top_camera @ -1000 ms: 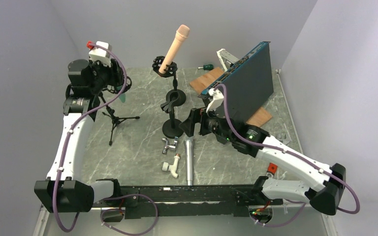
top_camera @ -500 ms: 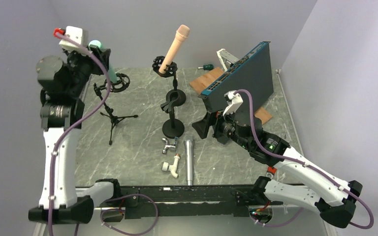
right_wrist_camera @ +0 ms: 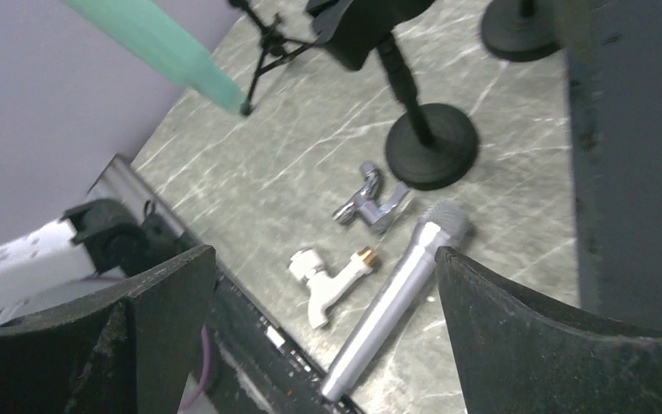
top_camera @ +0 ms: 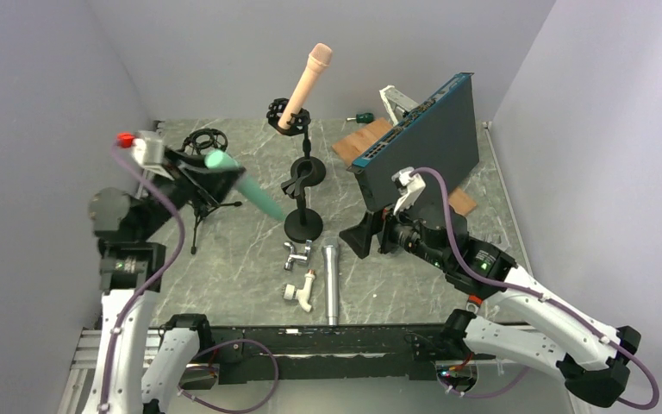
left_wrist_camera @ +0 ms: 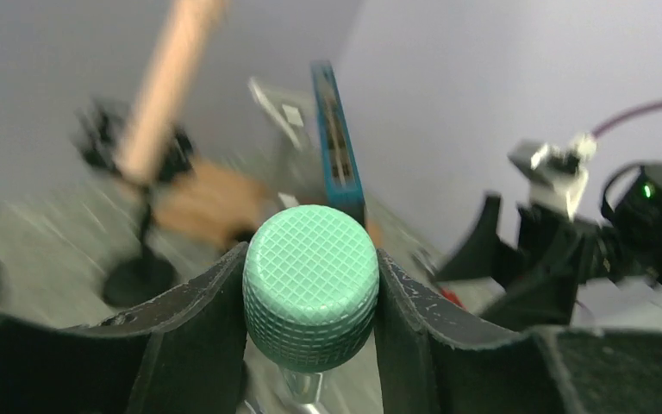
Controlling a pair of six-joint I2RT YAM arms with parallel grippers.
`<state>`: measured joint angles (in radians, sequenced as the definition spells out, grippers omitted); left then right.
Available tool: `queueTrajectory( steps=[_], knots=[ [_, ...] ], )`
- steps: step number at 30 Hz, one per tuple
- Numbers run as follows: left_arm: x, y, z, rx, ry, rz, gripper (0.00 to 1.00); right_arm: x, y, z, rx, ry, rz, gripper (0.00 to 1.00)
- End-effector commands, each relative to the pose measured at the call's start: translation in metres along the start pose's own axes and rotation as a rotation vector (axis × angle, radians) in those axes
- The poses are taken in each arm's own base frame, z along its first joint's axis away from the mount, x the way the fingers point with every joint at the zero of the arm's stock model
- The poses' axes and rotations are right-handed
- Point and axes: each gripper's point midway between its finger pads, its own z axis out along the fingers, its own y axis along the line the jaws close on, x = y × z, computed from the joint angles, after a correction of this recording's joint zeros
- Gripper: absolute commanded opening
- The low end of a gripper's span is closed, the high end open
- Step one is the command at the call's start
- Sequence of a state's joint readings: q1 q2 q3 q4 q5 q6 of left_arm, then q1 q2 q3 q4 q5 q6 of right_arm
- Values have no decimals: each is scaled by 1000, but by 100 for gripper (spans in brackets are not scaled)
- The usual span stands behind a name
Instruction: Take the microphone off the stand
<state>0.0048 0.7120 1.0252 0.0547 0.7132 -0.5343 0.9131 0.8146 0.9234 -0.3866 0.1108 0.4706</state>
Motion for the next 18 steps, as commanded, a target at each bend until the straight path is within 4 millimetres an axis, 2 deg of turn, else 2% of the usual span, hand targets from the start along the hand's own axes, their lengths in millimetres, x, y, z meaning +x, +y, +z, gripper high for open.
queueTrajectory(
  steps=[1, 2, 3, 4, 6, 12, 15, 18],
  knots=[
    [80, -35, -19, 236, 230, -340, 0, 12, 40, 0, -245, 28, 18, 100],
    [98, -36, -24, 247, 258, -391, 0, 17, 47, 3, -290, 35, 40, 100],
    [106, -40, -28, 258, 263, -419, 0, 28, 53, 8, -334, 59, 67, 100],
    [116, -43, -31, 256, 263, -447, 0, 31, 65, 10, -407, 59, 103, 100],
    [133, -46, -35, 239, 260, -499, 0, 42, 76, 20, -483, 78, 148, 100],
    [184, -58, -35, 240, 354, -678, 0, 67, 90, 47, -482, 139, 207, 98],
    [195, -53, -34, 201, 370, -714, 0, 77, 100, 54, -483, 162, 211, 94],
    [195, -48, -30, 167, 335, -726, 0, 87, 104, 58, -474, 184, 211, 90]
  ],
)
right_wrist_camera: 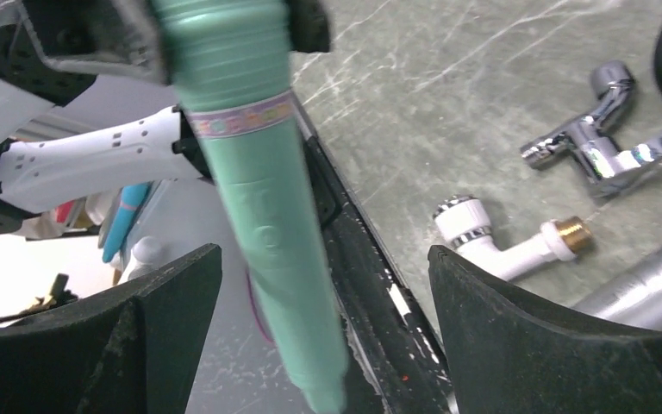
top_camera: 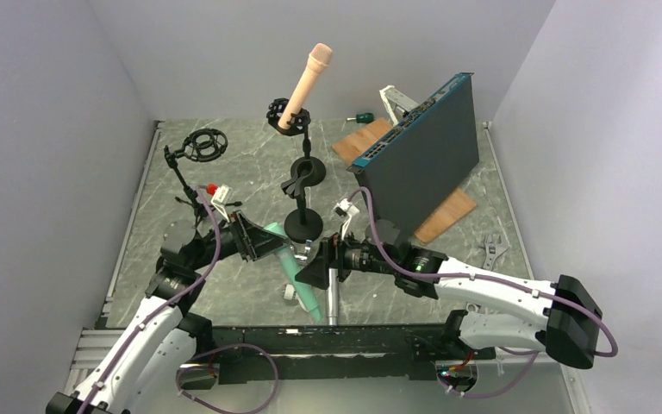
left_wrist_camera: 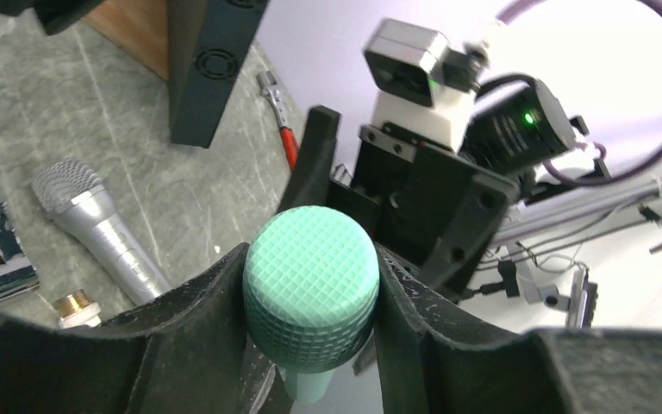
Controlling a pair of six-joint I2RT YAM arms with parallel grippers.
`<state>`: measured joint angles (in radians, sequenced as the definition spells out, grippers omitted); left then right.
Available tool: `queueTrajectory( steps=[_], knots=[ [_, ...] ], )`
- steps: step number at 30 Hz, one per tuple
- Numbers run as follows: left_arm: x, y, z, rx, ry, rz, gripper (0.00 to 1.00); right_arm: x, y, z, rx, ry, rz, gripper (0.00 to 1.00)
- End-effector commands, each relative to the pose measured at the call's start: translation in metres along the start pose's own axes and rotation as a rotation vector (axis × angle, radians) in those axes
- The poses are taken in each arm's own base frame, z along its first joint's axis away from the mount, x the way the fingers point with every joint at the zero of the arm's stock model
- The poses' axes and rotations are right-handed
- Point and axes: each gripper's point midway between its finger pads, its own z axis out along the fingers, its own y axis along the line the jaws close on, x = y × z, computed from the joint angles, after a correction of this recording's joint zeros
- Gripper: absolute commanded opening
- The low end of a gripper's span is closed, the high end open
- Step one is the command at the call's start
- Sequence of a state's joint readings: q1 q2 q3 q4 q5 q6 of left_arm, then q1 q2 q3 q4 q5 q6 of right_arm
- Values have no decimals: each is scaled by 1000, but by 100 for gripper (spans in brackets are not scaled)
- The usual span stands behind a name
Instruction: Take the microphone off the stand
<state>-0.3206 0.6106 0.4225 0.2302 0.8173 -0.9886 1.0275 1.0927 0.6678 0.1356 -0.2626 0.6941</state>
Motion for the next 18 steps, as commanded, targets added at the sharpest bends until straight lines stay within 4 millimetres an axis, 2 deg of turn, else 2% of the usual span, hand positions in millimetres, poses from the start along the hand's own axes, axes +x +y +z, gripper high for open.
queueTrajectory(
  steps=[1, 6, 9, 11, 12, 13, 14, 15, 16, 17, 18],
  knots=[
    [-18, -4, 4, 6, -102, -7, 0, -23, 31, 9, -87, -85, -6, 89],
    [-15, -5, 8, 32, -90, -39, 0, -14, 38, 17, -114, -68, 9, 84],
    [-13, -5, 9, 44, -92, -60, 0, -12, 40, 23, -112, -60, 10, 74],
    [-12, -5, 9, 41, -97, -58, 0, -11, 38, 26, -99, -52, 8, 59],
    [-13, -6, 9, 39, -96, -45, 1, -10, 36, 27, -91, -52, 6, 37],
    [-13, -5, 9, 21, -93, -38, 22, -11, 34, 26, -79, -60, 2, 15],
    [-15, -3, 8, -6, -99, -23, 46, -11, 28, 25, -54, -76, -1, 0],
    [-17, -1, 6, -40, -106, -8, 69, -11, 19, 22, -16, -96, 7, 0],
    [-18, 4, 3, -93, -110, 9, 83, -10, 9, 18, 25, -117, 20, 0],
    [-23, 4, -1, -126, -126, 50, 96, -10, 0, 13, 67, -138, 34, 0],
    [-28, 2, -5, -155, -142, 96, 99, -9, -11, 7, 115, -155, 44, 0]
  ],
)
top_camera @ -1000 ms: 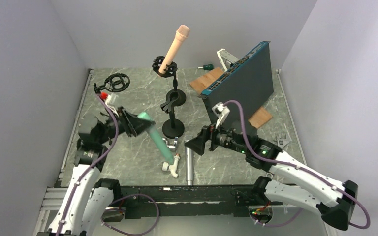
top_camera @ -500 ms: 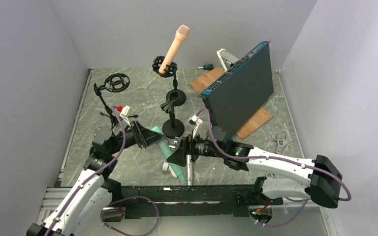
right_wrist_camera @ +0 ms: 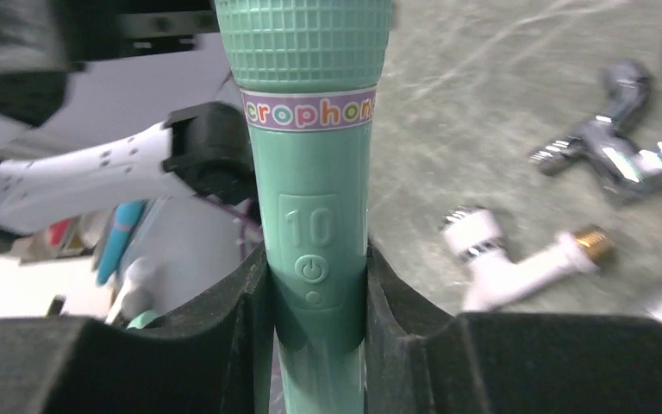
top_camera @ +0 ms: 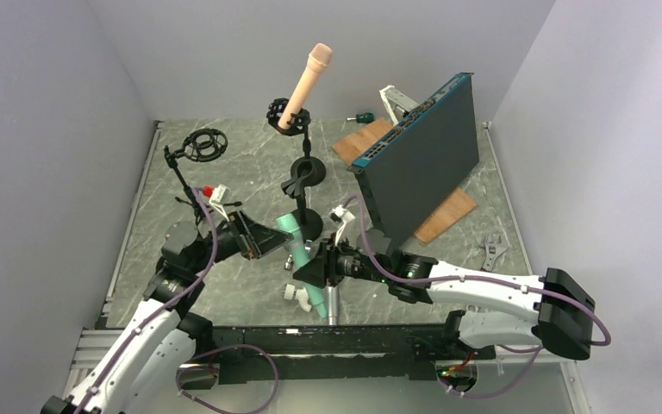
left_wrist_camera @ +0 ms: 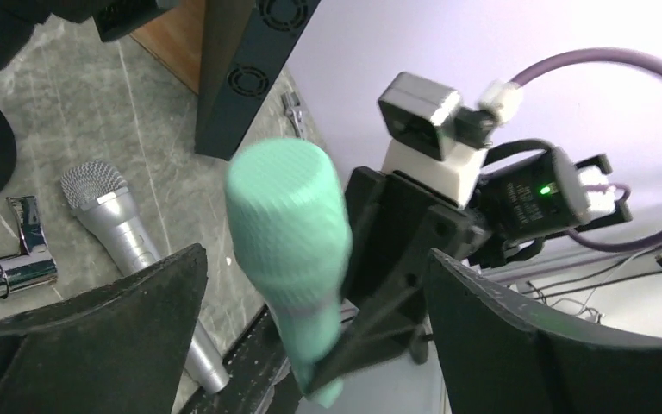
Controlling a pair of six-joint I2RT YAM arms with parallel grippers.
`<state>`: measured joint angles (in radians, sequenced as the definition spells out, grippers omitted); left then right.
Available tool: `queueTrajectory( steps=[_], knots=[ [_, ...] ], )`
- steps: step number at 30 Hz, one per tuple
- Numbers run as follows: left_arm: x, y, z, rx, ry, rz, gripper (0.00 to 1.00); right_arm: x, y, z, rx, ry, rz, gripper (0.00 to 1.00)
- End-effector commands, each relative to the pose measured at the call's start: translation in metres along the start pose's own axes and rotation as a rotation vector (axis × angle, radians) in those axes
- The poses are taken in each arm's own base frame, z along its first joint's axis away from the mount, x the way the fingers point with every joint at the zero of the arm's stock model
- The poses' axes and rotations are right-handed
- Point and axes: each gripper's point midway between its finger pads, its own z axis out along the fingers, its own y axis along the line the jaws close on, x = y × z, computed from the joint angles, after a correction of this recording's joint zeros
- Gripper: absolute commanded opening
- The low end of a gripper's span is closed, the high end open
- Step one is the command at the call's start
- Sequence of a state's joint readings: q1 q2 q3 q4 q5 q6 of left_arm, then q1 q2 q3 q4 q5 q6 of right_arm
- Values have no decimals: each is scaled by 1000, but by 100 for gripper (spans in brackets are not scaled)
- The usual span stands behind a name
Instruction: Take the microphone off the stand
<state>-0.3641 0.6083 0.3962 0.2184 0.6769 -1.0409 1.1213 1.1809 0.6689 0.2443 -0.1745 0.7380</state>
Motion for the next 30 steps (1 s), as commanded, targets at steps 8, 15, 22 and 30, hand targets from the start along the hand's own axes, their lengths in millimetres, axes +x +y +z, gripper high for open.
queueTrajectory(
  steps=[8, 15, 22, 30],
  knots=[
    [-63, 2, -57, -434, -226, 376, 100, 7, -110, -68, 570, -173, 136, 0],
    [-83, 6, -88, -587, -320, 457, 99, 44, -157, -95, 792, -167, 272, 0],
    [-87, -11, -100, -527, -412, 522, 99, 55, -169, -86, 825, -149, 271, 7],
    [-91, -22, -112, -543, -415, 596, 96, 72, -174, -63, 772, -125, 239, 36]
  ],
)
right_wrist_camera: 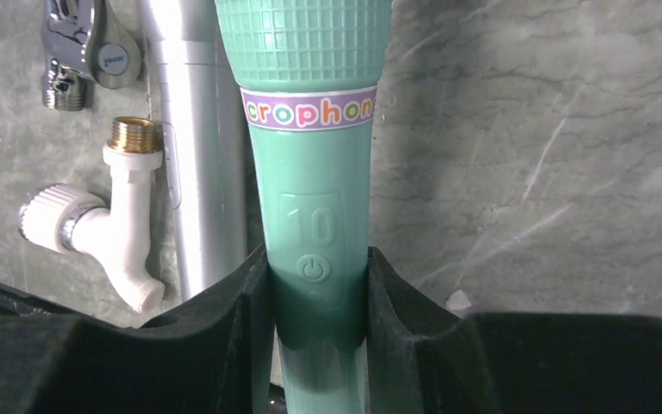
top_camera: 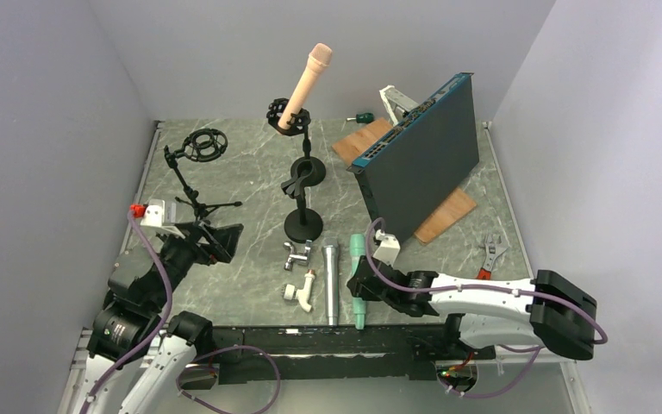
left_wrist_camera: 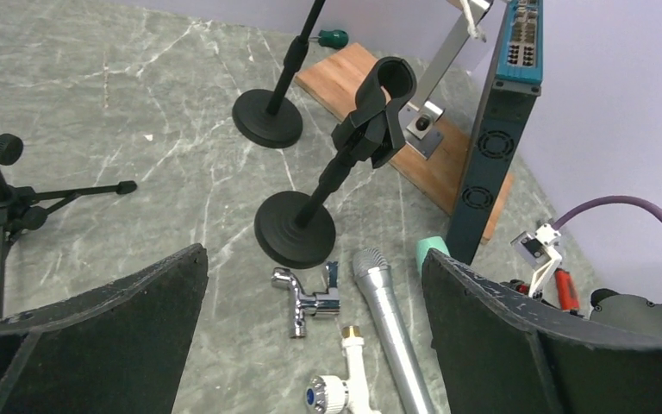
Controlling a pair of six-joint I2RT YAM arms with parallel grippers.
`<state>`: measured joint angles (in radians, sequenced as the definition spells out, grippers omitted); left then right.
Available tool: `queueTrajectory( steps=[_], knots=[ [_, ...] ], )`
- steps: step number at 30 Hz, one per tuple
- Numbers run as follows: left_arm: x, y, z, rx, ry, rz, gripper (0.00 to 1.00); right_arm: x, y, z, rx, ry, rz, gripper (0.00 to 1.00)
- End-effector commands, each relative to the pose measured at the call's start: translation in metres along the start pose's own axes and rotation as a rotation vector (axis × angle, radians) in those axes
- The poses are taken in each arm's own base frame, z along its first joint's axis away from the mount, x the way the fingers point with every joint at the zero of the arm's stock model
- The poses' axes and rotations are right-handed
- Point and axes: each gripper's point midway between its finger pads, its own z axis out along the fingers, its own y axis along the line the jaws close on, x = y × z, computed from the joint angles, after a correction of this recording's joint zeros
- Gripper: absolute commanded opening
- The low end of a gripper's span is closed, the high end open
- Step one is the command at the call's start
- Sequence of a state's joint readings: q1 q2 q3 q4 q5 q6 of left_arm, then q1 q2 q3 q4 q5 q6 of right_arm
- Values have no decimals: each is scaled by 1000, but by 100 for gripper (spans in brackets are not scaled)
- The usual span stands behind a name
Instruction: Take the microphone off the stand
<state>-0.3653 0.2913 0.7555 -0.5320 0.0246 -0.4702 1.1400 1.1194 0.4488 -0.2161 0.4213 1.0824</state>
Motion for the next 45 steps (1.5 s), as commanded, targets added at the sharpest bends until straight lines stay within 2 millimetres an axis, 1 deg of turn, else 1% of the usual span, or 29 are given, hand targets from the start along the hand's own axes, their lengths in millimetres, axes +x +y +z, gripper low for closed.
queueTrajectory(
  steps=[1, 3, 5, 9, 11, 13, 16, 19, 22, 25, 27, 30, 31, 32, 33, 35, 37, 41, 43, 45],
  knots=[
    [-20, -3, -10, -1, -48, 72, 96, -4, 19, 9, -74, -46, 22, 39],
    [-24, -4, -11, 2, -56, 98, 96, -3, 22, 12, -76, -48, 7, 45],
    [-31, 1, -11, -33, -72, 123, 97, -4, 22, 14, -58, -53, -5, 51],
    [-49, 12, -13, -133, -94, 117, 98, -4, 23, 17, -50, -51, -16, 61],
    [-59, 10, -12, -135, -106, 141, 99, -2, 25, 17, -57, -47, -16, 64],
    [-67, 7, -7, -135, -107, 173, 99, -4, 26, 15, -64, -51, -20, 67],
    [-72, 9, 7, -161, -64, 221, 99, -9, 29, 10, -85, -64, -27, 72],
    [-71, 23, 22, -245, -12, 241, 99, -15, 35, 3, -118, -81, -40, 81],
    [-83, 23, 32, -251, -45, 300, 100, -20, 40, -4, -145, -86, -64, 84],
    [-102, 44, 35, -375, -106, 342, 99, -22, 47, -10, -183, -84, -73, 86],
    [-112, 53, 39, -414, -134, 354, 99, -23, 53, -14, -218, -81, -80, 86],
    [-116, 56, 55, -337, -109, 310, 99, -23, 64, -19, -273, -70, -104, 87],
    [-119, 56, 58, -298, -100, 289, 99, -22, 67, -20, -287, -66, -119, 87],
    [-123, 61, 60, -284, -98, 270, 99, -20, 68, -21, -296, -57, -133, 87],
    [-124, 61, 62, -251, -88, 265, 99, -21, 74, -22, -321, -59, -137, 87],
    [-123, 65, 63, -226, -64, 279, 99, -21, 77, -24, -342, -58, -147, 88],
    [-119, 76, 60, -250, -73, 316, 99, -20, 79, -25, -356, -55, -154, 88],
    [-96, 106, 50, -334, -146, 315, 99, -21, 86, -29, -399, -61, -184, 88],
    [-83, 122, 54, -367, -131, 297, 100, -24, 90, -32, -421, -71, -199, 88],
    [-73, 135, 62, -358, -97, 268, 99, -27, 94, -36, -442, -83, -208, 88]
  ],
)
